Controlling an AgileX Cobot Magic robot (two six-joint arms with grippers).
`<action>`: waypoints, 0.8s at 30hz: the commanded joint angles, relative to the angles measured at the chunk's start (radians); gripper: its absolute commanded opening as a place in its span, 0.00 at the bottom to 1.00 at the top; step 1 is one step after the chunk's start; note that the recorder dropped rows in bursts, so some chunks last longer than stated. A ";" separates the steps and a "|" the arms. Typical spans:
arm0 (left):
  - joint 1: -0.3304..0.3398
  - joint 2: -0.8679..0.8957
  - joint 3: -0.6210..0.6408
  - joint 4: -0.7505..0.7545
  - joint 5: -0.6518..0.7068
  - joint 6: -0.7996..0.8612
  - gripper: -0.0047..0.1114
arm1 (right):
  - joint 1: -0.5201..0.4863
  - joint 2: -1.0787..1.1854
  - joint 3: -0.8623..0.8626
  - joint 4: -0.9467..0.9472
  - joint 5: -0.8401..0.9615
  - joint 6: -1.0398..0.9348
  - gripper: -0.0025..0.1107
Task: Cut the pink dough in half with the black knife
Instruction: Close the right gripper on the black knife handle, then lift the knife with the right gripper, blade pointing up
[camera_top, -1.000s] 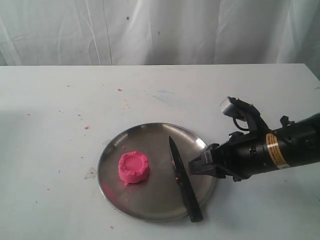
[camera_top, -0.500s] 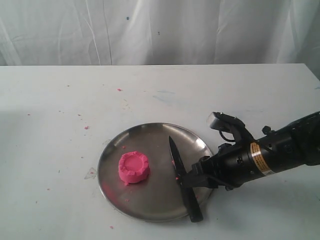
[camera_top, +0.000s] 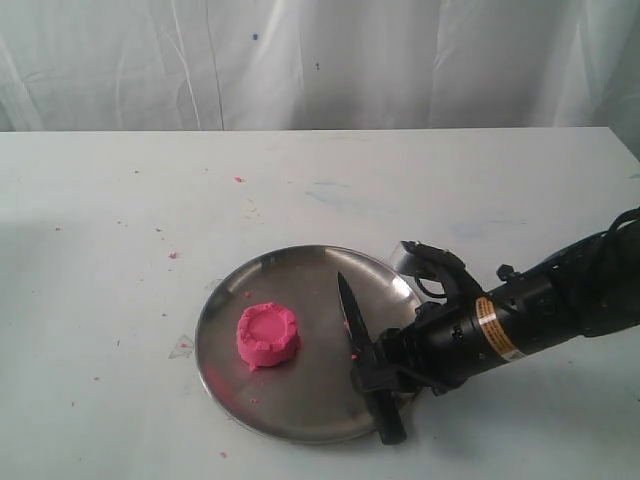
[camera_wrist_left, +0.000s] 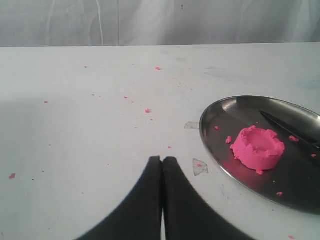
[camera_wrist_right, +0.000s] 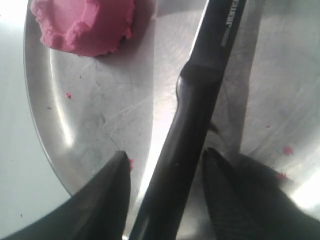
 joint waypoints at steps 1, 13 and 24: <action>-0.007 -0.005 0.003 -0.002 -0.001 0.000 0.04 | 0.006 0.008 -0.003 -0.007 0.013 -0.007 0.41; -0.007 -0.005 0.003 -0.002 -0.001 0.000 0.04 | 0.006 0.041 -0.003 -0.007 0.020 0.048 0.31; -0.007 -0.005 0.003 -0.002 -0.001 0.000 0.04 | 0.006 0.030 -0.028 -0.007 -0.003 0.050 0.14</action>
